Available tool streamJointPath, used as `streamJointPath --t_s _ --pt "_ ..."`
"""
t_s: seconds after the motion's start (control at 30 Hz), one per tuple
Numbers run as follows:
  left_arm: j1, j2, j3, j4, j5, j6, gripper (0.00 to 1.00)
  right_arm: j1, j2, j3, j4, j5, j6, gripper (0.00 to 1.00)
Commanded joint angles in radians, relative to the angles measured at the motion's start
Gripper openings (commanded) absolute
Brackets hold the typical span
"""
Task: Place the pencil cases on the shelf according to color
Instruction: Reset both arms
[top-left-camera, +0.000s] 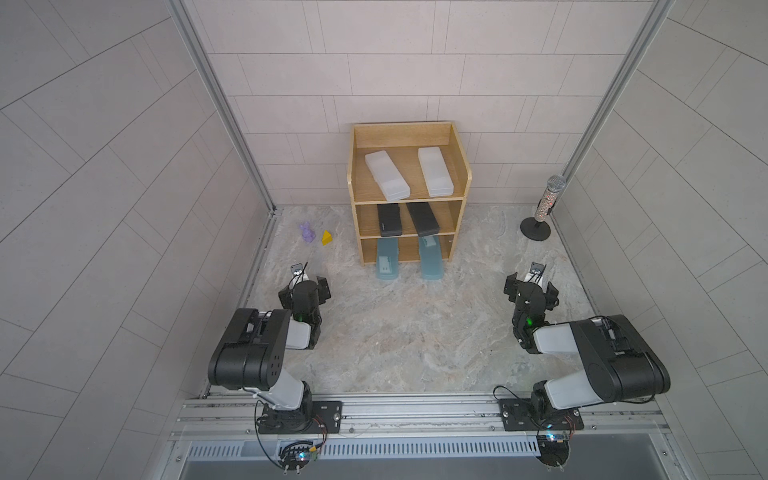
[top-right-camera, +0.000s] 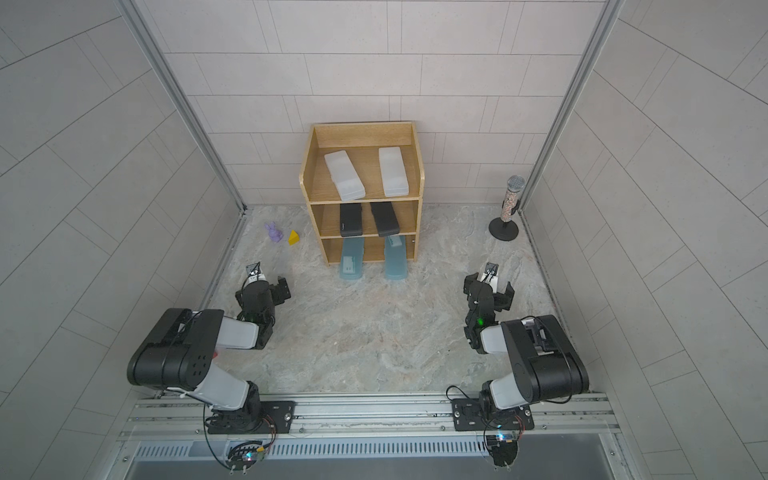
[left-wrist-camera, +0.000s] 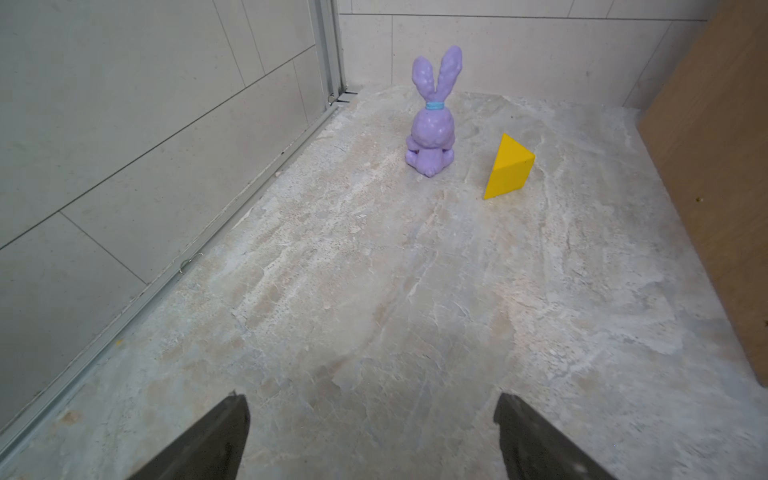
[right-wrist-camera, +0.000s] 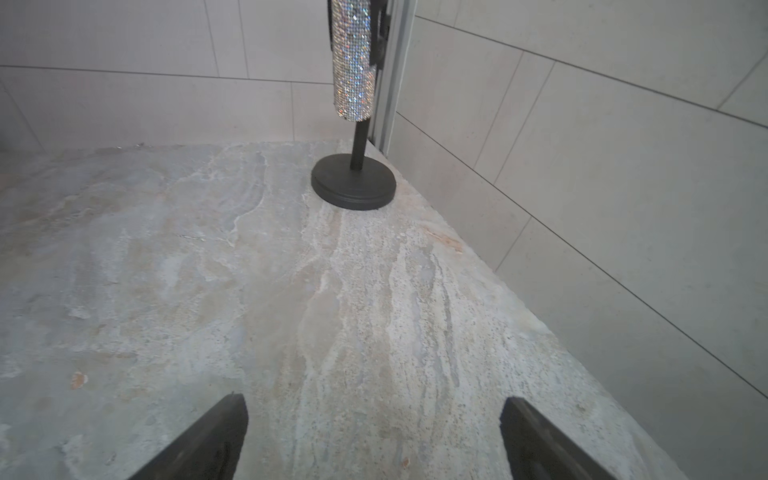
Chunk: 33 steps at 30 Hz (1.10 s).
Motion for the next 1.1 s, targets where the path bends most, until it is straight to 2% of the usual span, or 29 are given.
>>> streamJointPath --t_s 0.0,0.1,0.13,0.23,0.33,0.57,0.67,0.83,1.07 --pt "0.006 -0.027 0.076 -0.064 0.045 0.031 1.00 -0.005 0.037 0.020 0.092 -0.082 -0.045 0.99" --pt "0.005 0.021 0.079 0.008 0.078 0.057 1.00 -0.005 0.100 0.037 0.102 -0.165 -0.074 1.00" --pt "0.004 0.021 0.078 0.012 0.079 0.056 1.00 -0.006 0.142 0.041 0.164 -0.161 -0.084 0.99" --pt "0.005 0.007 0.082 -0.016 0.079 0.053 1.00 -0.005 0.076 0.072 -0.012 -0.138 -0.052 0.98" --pt "0.004 0.006 0.073 0.000 0.079 0.054 1.00 -0.005 0.133 0.053 0.125 -0.133 -0.072 1.00" --pt "0.004 -0.006 0.047 0.031 0.083 0.056 1.00 -0.004 0.111 0.052 0.086 -0.128 -0.058 1.00" --pt "0.005 -0.002 0.051 0.029 0.112 0.070 1.00 -0.004 0.119 0.092 0.031 -0.125 -0.065 1.00" --pt "0.004 0.013 0.074 0.007 0.265 0.129 1.00 -0.007 0.112 0.093 0.012 -0.127 -0.057 1.00" --pt "0.004 0.013 0.080 -0.004 0.266 0.129 1.00 -0.007 0.115 0.092 0.018 -0.128 -0.059 1.00"
